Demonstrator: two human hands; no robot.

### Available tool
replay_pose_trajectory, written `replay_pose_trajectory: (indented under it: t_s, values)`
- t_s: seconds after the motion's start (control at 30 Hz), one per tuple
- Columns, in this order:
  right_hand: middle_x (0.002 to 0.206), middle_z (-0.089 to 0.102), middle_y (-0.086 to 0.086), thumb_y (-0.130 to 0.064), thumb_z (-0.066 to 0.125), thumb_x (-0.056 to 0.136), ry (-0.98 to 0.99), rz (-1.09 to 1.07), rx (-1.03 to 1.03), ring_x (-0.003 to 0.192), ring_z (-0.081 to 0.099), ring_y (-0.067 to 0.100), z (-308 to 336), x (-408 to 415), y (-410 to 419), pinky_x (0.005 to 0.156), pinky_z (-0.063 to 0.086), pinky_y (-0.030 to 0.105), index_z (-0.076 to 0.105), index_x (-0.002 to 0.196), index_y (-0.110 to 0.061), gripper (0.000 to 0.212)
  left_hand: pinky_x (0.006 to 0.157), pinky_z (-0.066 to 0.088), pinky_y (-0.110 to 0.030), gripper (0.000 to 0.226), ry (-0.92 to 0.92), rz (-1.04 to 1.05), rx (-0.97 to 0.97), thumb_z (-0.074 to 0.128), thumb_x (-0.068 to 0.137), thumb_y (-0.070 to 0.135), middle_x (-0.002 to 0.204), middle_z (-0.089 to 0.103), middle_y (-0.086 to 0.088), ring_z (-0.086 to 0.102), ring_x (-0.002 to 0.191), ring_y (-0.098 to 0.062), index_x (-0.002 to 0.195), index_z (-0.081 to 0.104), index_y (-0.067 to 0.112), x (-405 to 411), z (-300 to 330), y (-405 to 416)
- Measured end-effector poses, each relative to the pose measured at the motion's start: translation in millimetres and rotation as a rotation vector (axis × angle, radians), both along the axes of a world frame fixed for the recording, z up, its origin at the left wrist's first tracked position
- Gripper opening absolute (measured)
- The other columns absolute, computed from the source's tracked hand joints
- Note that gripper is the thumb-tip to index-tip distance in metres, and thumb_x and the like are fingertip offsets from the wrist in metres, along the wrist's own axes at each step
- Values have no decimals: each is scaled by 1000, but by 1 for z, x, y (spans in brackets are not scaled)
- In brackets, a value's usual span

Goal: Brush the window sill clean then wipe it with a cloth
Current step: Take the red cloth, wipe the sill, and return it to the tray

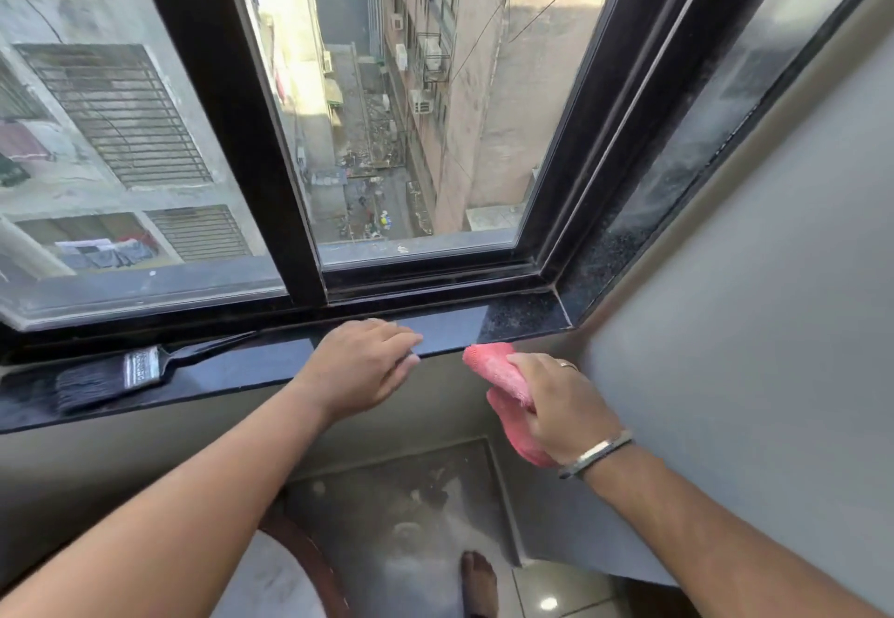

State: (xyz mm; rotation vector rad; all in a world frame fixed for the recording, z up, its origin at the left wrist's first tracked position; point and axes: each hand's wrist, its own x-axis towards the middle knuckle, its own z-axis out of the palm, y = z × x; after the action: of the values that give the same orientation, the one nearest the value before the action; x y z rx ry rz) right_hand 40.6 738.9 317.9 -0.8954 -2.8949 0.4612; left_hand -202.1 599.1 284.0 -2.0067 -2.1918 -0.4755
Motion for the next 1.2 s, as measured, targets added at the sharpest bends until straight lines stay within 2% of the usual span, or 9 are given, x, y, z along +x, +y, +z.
replay_pose_trajectory:
  t_s: [0.07, 0.2, 0.33, 0.47, 0.67, 0.9, 1.07, 1.13, 1.2]
  values:
    - [92, 69, 0, -40, 61, 81, 75, 54, -16, 83, 62, 29, 11, -15, -19, 71, 50, 40, 57, 100, -23, 26, 57, 48, -33, 69, -354, 238, -160, 23, 91, 69, 71, 70, 3, 67, 73, -26, 73, 66, 18, 13, 24, -5]
    - [87, 69, -2, -42, 57, 83, 140, 229, -85, 81, 62, 27, 14, -56, -62, 72, 48, 39, 58, 95, -24, 21, 47, 52, -24, 104, -1493, 626, -648, 31, 66, 97, 87, 78, -11, 72, 61, -23, 91, 76, 7, 13, 46, -41]
    - [88, 71, 4, -47, 44, 81, 147, 308, -156, 82, 63, 33, -9, -87, -112, 73, 49, 42, 62, 97, -19, 36, 48, 52, -22, 34, -1677, 834, -341, 68, 84, 44, 83, 71, -9, 72, 60, -17, 90, 71, 10, -1, 37, -95]
    - [93, 72, 5, -29, 63, 71, 64, 239, -169, 87, 65, 33, -51, -105, -158, 78, 51, 40, 65, 103, -21, 33, 55, 56, -23, 19, -1817, 866, -140, 68, 89, 24, 76, 72, -9, 73, 65, -18, 93, 68, 5, -7, 18, -171]
    - [100, 72, -2, -22, 64, 70, -93, 567, -253, 94, 65, 30, -115, -143, -248, 80, 52, 40, 67, 108, -31, 39, 61, 58, -25, 11, -1853, 995, 61, 67, 92, 24, 82, 72, -5, 72, 72, -17, 93, 69, 13, -2, -24, -335]
    - [114, 73, 3, -10, 70, 73, -48, 1202, -139, 81, 71, 31, -213, -162, -397, 66, 58, 37, 70, 114, -23, 43, 61, 56, -19, 22, -1889, 1525, 174, 62, 96, 21, 90, 70, -1, 64, 79, -10, 115, 66, 11, 75, -143, -544]
    - [118, 71, 1, -27, 42, 84, -156, 1510, 103, 103, 68, 26, -290, -151, -477, 82, 56, 36, 70, 114, -30, 41, 44, 37, -11, 22, -1450, 1905, 189, 69, 90, 8, 87, 58, -13, 50, 66, -16, 108, 66, -4, 125, -241, -598]
    - [138, 58, 8, -25, 35, 89, -317, 1586, 261, 124, 56, 30, -314, -145, -496, 104, 42, 41, 57, 132, -25, 48, 52, 43, -11, 26, -1213, 1963, 218, 76, 83, 5, 89, 68, -12, 60, 75, -18, 107, 70, -1, 132, -259, -601]
    - [159, 22, 17, -25, 31, 95, -576, 1624, 329, 144, 25, 36, -330, -137, -505, 118, 17, 48, 27, 150, -15, 56, 69, 52, -24, 23, -1031, 1927, 42, 72, 83, 8, 96, 75, -9, 68, 85, -22, 106, 72, 8, 140, -265, -600]
